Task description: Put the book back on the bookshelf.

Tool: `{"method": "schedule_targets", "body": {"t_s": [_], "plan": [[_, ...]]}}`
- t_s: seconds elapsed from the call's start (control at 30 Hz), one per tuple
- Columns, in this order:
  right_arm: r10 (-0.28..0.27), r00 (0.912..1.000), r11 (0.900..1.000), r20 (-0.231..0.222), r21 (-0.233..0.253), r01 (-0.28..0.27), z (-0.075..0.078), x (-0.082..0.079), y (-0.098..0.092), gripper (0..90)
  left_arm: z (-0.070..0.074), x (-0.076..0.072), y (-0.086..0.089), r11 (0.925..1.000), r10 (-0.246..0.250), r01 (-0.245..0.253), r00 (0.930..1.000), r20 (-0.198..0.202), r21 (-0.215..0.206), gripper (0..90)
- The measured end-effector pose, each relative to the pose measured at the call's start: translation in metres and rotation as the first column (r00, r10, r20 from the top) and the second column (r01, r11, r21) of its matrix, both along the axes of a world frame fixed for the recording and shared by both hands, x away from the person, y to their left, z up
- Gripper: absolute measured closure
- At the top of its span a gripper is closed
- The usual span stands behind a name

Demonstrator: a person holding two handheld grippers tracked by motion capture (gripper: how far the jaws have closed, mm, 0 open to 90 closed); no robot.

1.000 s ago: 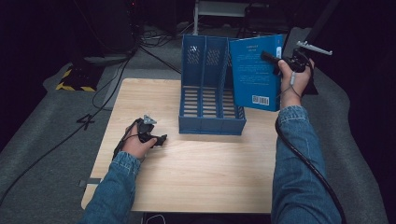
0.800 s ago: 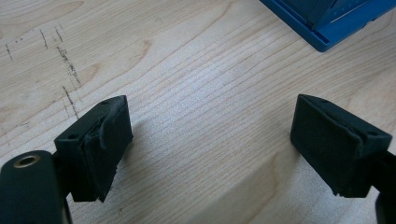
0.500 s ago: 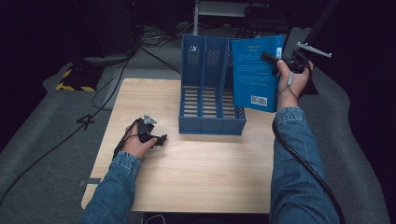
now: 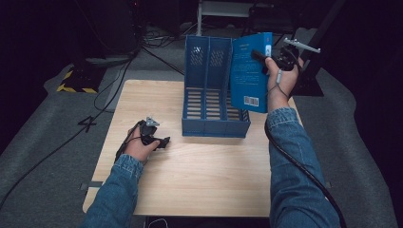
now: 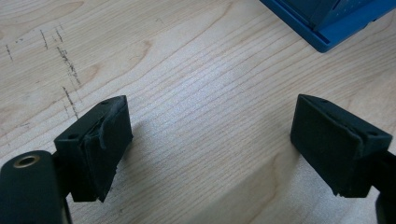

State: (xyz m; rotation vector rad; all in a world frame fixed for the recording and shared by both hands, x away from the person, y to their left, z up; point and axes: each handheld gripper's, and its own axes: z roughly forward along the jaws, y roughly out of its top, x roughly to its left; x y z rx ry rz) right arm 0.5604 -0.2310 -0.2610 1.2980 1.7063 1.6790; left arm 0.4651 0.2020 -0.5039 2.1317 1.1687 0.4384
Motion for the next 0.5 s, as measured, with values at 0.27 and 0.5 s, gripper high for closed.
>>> {"method": "schedule_targets", "body": {"t_s": [0.27,0.5], "plan": [[0.004,0.9999,0.997,0.012,0.074,-0.005,-0.015,0.014,0.005,61.7,0.0,0.0,0.0,1.0,0.0,0.0,1.0,0.0,0.0,13.2],[-0.004,0.9978,1.0,0.066,0.005,0.003,-0.03,0.017,0.022,61.2,0.0,0.0,0.0,1.0,0.0,0.0,1.0,0.0,0.0,13.2]]}}
